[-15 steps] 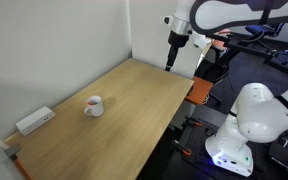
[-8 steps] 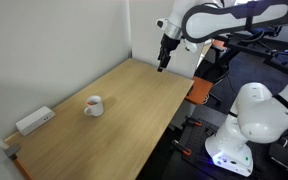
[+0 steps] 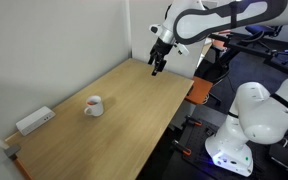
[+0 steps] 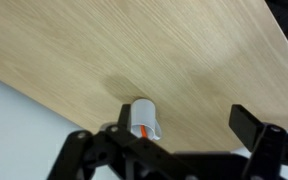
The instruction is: Pick the marker from the cup and put it on the table
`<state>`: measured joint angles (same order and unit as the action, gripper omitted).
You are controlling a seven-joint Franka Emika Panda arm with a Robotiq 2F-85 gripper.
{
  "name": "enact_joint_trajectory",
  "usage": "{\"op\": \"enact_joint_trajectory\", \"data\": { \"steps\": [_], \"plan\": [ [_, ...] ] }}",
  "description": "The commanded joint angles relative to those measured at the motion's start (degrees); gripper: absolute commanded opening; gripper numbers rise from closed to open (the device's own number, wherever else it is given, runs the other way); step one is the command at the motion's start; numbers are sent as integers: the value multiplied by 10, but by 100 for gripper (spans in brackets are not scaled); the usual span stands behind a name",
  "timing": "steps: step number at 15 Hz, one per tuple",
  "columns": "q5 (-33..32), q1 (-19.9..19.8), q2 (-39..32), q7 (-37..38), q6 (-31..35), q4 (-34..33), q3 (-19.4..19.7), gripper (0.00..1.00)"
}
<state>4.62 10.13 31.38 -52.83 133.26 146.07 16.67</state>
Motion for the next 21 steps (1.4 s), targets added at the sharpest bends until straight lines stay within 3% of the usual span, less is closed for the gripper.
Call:
{"op": "enact_joint_trajectory", "data": {
  "steps": [1,10,15,21],
  "plan": [
    [41,10,-37,-68,13,-18,5,100],
    [123,11,-107,-228,0,-57,-6,100],
    [111,1,-160,-299,-14,-87,-30,100],
    [182,4,-201,-468,-12,-126,-50,100]
  ]
}}
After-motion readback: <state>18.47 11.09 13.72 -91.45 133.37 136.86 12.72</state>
